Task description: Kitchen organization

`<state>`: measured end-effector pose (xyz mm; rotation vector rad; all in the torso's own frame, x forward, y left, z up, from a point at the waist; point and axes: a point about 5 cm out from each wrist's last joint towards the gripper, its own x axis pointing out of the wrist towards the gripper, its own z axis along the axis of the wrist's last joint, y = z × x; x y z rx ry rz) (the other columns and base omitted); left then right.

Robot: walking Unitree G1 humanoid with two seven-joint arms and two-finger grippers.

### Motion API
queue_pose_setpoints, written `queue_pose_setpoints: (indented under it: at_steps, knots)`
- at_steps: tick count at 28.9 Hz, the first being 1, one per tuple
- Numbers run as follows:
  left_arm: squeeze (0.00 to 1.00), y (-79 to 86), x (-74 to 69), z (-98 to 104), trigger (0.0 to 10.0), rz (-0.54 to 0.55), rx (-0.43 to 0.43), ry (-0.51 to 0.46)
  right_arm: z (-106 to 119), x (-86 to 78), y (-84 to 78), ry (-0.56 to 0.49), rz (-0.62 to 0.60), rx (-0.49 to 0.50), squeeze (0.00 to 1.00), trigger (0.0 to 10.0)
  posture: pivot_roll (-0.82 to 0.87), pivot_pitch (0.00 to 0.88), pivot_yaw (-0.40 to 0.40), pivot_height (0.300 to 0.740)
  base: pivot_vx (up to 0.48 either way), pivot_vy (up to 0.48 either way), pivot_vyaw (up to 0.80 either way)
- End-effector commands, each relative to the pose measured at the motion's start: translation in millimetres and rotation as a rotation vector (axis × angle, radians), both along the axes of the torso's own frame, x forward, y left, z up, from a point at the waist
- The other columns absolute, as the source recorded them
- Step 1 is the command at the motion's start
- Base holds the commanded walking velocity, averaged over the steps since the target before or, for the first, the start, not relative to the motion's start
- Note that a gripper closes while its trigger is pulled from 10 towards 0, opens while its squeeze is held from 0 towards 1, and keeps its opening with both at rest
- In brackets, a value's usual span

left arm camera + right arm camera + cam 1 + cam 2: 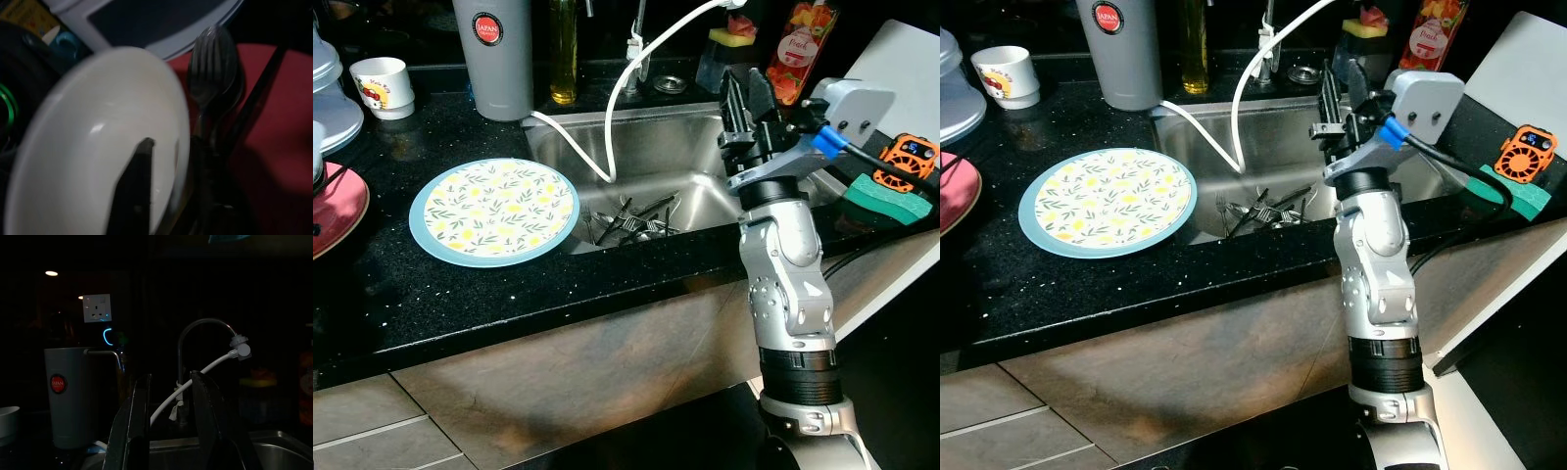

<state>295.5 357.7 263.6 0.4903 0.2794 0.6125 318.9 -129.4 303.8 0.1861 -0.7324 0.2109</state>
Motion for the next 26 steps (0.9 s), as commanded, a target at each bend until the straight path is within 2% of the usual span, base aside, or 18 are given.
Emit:
queue_pose_setpoints:
  at_steps: [1,4,6,9,10,11,12,13,14,15,16,17,18,19,20,23,25,26]
  knots:
    - [0.0,3.4,-1.7,-10,0.0,0.016,-0.039,0.033,1,0.2,-2.1,-0.008,-0.002,0.009,0.0,10.0,0.25,0.072,-0.067,0.74,0.0,0.0,0.0]
    - [0.0,1.3,-0.2,-9,0.0,0.011,-0.001,0.026,2,-0.4,-2.8,-0.01,-0.005,0.01,0.0,10.0,0.25,0.067,-0.067,0.74,0.0,0.0,0.0]
    - [0.0,-3.6,2.4,1,0.0,-0.005,0.087,-0.006,2,-0.2,-3.0,-0.012,-0.005,0.008,0.0,10.0,0.24,0.059,-0.069,0.74,0.0,0.0,0.0]
    - [0.0,-22.6,11.3,22,0.0,-0.086,0.242,-0.118,4,0.3,-3.1,-0.017,-0.005,0.005,0.0,10.0,0.24,0.053,-0.072,0.74,0.0,0.0,0.0]
    - [0.0,-22.6,11.3,22,0.0,-0.086,0.242,-0.118,4,0.3,-3.1,-0.017,-0.005,0.005,0.0,10.0,0.24,0.053,-0.072,0.74,0.0,0.0,0.0]
    - [0.0,-41.4,20.2,36,0.0,-0.146,0.269,-0.221,5,0.8,-3.2,-0.022,-0.005,0.004,0.0,10.0,0.23,0.049,-0.075,0.74,0.0,0.0,0.0]
    - [0.0,-41.4,20.2,36,0.0,-0.146,0.269,-0.221,5,0.8,-3.2,-0.022,-0.005,0.004,0.0,10.0,0.23,0.049,-0.075,0.74,0.0,0.0,0.0]
    - [0.0,-58.6,26.9,45,10.0,-0.211,0.323,-0.278,5,0.9,-3.4,-0.023,-0.006,0.004,0.0,10.0,0.23,0.049,-0.075,0.74,0.0,0.0,0.0]
    - [0.0,-89.2,38.9,49,10.0,-0.345,0.322,-0.337,6,1.3,-3.4,-0.024,-0.007,0.005,0.0,10.0,0.22,0.047,-0.079,0.74,0.0,0.0,0.0]
    - [0.0,-89.2,38.9,49,10.0,-0.345,0.322,-0.337,6,1.3,-3.4,-0.024,-0.007,0.005,0.0,10.0,0.22,0.047,-0.079,0.74,0.0,0.0,0.0]
    - [0.0,-115.5,47.2,52,10.0,-0.464,0.321,-0.373,6,1.9,-3.3,-0.025,-0.009,0.005,0.0,10.0,0.21,0.042,-0.077,0.74,0.0,0.0,0.0]
    - [0.0,-155.1,58.4,49,10.0,-0.637,0.278,-0.394,8,1.7,-3.3,-0.029,-0.011,0.007,0.0,10.0,0.21,0.041,-0.074,0.74,0.0,0.0,0.0]
    - [0.0,-155.1,58.4,49,10.0,-0.637,0.278,-0.394,8,1.7,-3.3,-0.029,-0.011,0.007,0.0,10.0,0.21,0.041,-0.074,0.74,0.0,0.0,0.0]
    - [0.0,-188.7,64.7,44,10.0,-0.793,0.204,-0.394,9,1.3,-3.5,-0.034,-0.015,0.008,0.0,10.0,0.2,0.039,-0.072,0.74,0.0,0.0,0.0]
    - [0.0,-188.7,64.7,44,10.0,-0.793,0.204,-0.394,9,1.3,-3.5,-0.034,-0.015,0.008,0.0,10.0,0.2,0.039,-0.072,0.74,0.0,0.0,0.0]
    - [0.0,-281.1,62.7,30,10.0,-1.251,-0.073,-0.331,11,-1.8,-6.9,-0.045,-0.033,0.01,0.0,10.0,0.19,0.037,-0.069,0.74,0.0,0.0,0.0]
    - [0.0,-281.1,62.7,30,10.0,-1.251,-0.073,-0.331,11,-1.8,-6.9,-0.045,-0.033,0.01,0.0,10.0,0.19,0.037,-0.069,0.74,0.0,0.0,0.0]
    - [0.0,-298.2,58.7,27,10.0,-1.345,-0.128,-0.313,11,-2.8,-8.0,-0.046,-0.038,0.01,0.0,10.0,0.19,0.037,-0.069,0.74,0.0,0.0,0.0]
